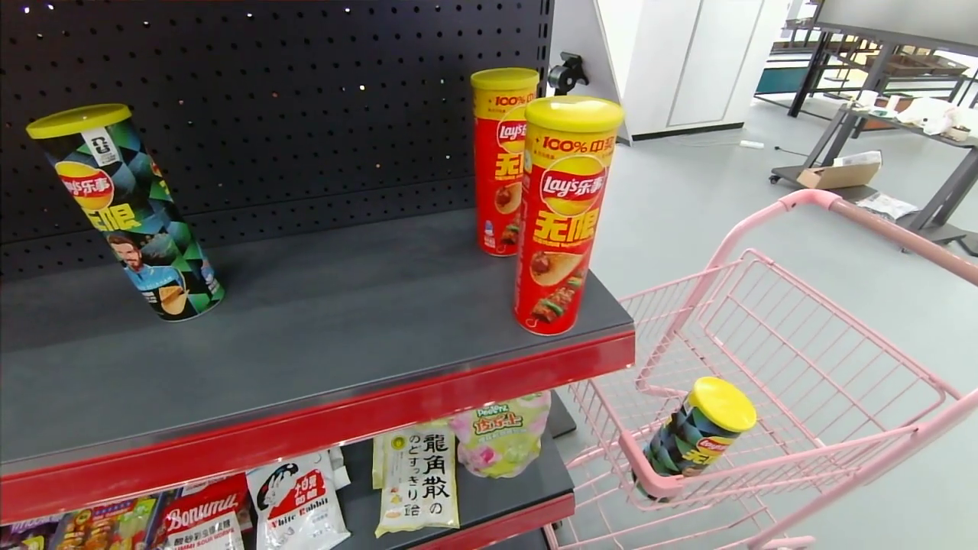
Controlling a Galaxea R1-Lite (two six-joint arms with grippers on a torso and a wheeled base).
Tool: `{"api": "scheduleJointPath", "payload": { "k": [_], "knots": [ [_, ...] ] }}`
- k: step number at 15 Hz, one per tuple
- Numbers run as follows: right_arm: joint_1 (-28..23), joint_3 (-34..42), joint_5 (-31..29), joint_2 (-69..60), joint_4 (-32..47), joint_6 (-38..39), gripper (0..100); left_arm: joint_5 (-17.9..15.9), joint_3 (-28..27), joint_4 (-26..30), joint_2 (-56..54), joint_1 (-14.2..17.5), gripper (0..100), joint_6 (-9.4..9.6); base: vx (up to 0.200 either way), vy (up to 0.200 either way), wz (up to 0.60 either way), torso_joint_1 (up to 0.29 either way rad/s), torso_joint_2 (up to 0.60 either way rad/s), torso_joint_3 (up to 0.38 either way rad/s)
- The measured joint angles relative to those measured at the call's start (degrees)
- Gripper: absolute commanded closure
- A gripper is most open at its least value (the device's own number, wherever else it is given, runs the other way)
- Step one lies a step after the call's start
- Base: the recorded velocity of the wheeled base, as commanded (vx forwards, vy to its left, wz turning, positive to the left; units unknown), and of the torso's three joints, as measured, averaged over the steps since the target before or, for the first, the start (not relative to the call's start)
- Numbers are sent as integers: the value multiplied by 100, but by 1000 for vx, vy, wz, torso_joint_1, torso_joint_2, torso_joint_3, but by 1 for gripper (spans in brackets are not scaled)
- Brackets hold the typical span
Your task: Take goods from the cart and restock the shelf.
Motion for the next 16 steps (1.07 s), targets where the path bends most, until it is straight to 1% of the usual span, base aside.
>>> {"api": "scheduleJointPath", "payload": {
  "k": [1, 3, 5, 6, 7, 9, 11, 12, 13, 14, 16],
  "knots": [
    [17, -157, 32, 71, 17, 55, 0, 0, 0, 2, 0, 0, 0, 0, 0, 0, 0, 0, 0, 0],
    [50, -835, 95, 556, 37, 305, 0, 0, 0, 0, 0, 0, 0, 4, 0, 0, 0, 0, 0, 0],
    [132, -1574, 216, 1679, -34, 480, 0, -2, 0, 0, 0, 0, 0, 2, 0, 0, 0, 0, 0, 0],
    [182, -1783, 262, 2374, -241, 530, 0, 0, 0, 0, 0, 0, 0, 2, 0, 0, 0, 0, 0, 0],
    [256, -1842, 304, 3159, -661, 584, 0, 0, 0, 0, 0, 0, 0, 2, 0, 0, 0, 0, 0, 0],
    [452, -1549, 369, 4592, -1852, 694, 0, 0, -2, 0, 0, 0, 0, 4, 0, 0, 0, 0, 0, 0],
    [680, -889, 418, 6022, -3368, 757, 0, 0, -2, 2, 0, 0, 0, 2, 0, 0, 0, 0, 0, 0],
    [800, -590, 435, 6590, -3967, 807, 0, 0, -2, 2, 0, 0, 0, 4, 0, 0, 0, 0, 0, 0],
    [926, -362, 446, 7075, -4348, 878, 0, 0, -2, 2, 0, 0, 0, 4, 0, 0, 0, 0, 0, 0],
    [1045, -213, 462, 7508, -4569, 944, 0, 0, -2, 2, 0, 0, 0, 6, 0, 0, 0, 0, 0, 0],
    [1156, -188, 462, 8109, -4706, 1001, 0, 0, -2, 0, 0, 0, 0, 6, 0, 0, 0, 0, 0, 0]
  ]
}}
